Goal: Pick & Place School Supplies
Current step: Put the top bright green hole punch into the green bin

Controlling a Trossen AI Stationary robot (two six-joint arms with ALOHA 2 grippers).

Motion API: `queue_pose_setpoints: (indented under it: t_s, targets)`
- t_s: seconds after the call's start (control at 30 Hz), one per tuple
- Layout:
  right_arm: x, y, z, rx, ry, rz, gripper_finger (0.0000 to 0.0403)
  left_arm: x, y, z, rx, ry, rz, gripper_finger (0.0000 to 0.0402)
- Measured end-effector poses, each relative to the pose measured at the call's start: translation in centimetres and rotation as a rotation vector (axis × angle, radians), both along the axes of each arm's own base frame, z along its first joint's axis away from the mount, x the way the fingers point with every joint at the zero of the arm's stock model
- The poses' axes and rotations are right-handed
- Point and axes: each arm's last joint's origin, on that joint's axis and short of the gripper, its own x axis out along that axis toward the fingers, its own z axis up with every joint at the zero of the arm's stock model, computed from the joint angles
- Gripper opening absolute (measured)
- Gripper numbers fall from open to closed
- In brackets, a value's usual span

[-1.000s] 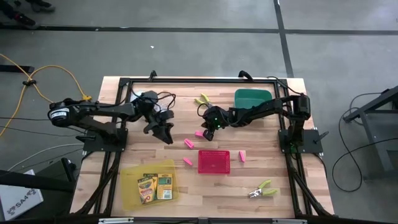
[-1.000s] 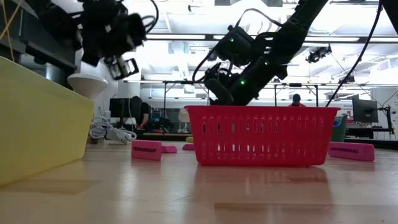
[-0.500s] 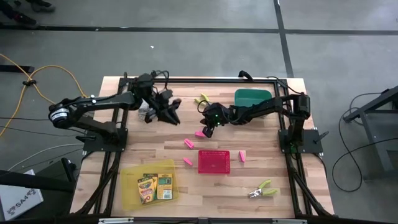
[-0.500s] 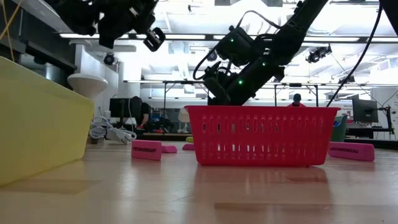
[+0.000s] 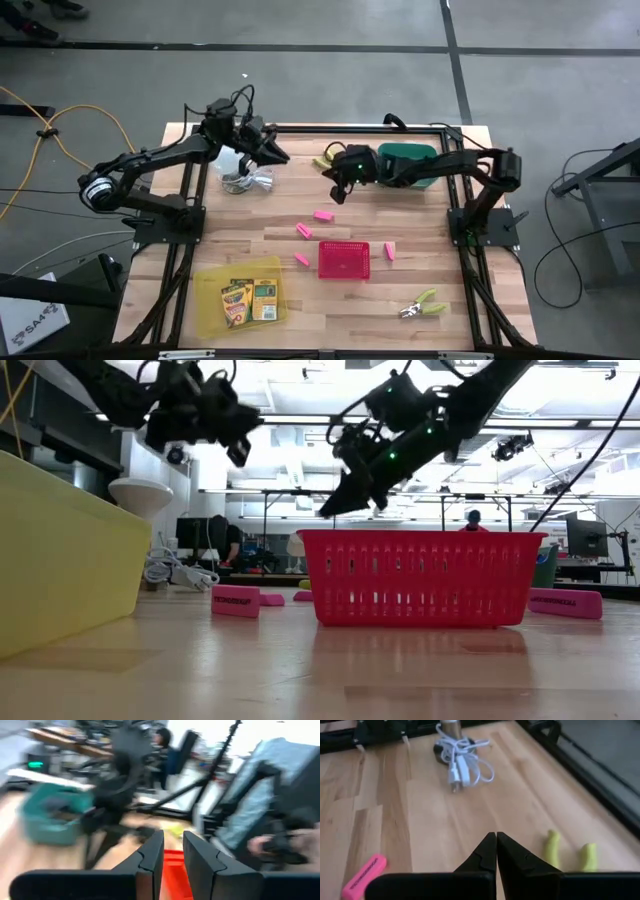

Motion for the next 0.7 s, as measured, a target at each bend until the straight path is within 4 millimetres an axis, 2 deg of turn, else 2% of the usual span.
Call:
queue_pose_setpoints:
  t_s: [0.17,0.3,0.37,0.6,0.7]
  targets:
    - [-0.8,-0.2,2.2,-0.047,-0.050,-0.043,0.0002,-0.7,1.5,-0.7,0.028,0.143,0.225,0.0068]
    - [-1.4,-0.5,3.6,-0.005,-0.104,-0.072,0.0002,-0.3,1.3,0.7,0.186,0.403,0.424,0.0068]
    - [-1.7,-0.9,3.9,0.017,-0.124,-0.076,0.0002,0.2,0.8,1.5,0.287,0.474,0.483,0.0068]
    - [-2.3,-3.1,2.4,0.071,-0.006,-0.127,0.0002,2.2,-1.5,2.9,0.314,0.421,0.428,0.0068]
    - [-2.4,-4.0,3.0,0.100,0.025,-0.127,0.0002,2.6,-2.0,2.9,0.340,0.411,0.400,0.0068]
